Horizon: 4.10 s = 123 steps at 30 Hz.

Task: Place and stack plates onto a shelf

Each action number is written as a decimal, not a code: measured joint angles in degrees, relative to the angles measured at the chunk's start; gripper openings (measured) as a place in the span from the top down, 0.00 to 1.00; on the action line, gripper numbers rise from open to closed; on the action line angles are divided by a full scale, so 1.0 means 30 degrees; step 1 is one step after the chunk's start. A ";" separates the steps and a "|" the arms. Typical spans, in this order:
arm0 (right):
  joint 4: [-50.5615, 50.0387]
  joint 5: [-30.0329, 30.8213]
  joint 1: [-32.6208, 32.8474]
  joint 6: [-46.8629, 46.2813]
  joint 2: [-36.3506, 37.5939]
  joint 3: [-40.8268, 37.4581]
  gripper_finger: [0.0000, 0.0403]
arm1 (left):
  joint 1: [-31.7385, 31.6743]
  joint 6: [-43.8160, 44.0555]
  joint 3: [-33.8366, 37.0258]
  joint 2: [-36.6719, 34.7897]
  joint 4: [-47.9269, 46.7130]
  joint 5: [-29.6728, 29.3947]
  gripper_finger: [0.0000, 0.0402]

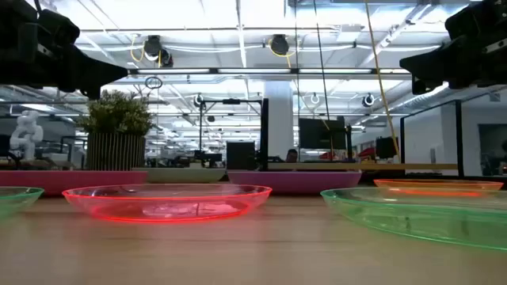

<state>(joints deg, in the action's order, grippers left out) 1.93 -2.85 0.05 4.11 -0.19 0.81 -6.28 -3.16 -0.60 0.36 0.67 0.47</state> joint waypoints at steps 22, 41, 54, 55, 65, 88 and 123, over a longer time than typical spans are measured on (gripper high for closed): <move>0.0007 -0.0003 0.0000 -0.0001 0.0002 -0.0004 1.00 | -0.0004 0.0000 0.0003 0.0000 -0.0001 -0.0003 1.00; 0.0000 0.0000 0.0000 -0.0001 0.0007 0.0001 1.00 | 0.0000 0.0000 0.0007 0.0000 -0.0001 0.0000 1.00; 0.0007 -0.0006 0.0000 0.0002 0.0000 0.0003 1.00 | -0.0007 0.0000 0.0007 0.0007 0.0006 0.0000 1.00; 0.0007 0.0000 0.0000 -0.0001 0.0000 0.0004 1.00 | -0.0001 0.0000 0.0004 0.0000 0.0002 -0.0003 1.00; 0.0001 -0.0001 0.0000 0.0004 0.0001 0.0002 1.00 | 0.0000 0.0000 0.0007 0.0000 0.0006 0.0000 1.00; 0.0011 -0.0003 0.0000 0.0000 0.0004 -0.0004 1.00 | 0.0000 0.0000 0.0003 0.0000 -0.0001 -0.0003 1.00; -0.2686 -0.0007 0.0015 -0.0524 -0.5782 0.9763 1.00 | 0.0000 0.0000 0.0022 0.0000 0.0245 -0.0019 1.00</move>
<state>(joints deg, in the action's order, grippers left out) -6.12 -2.87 0.10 2.54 -17.53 30.10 -6.28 -3.16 -0.54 0.36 1.41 0.41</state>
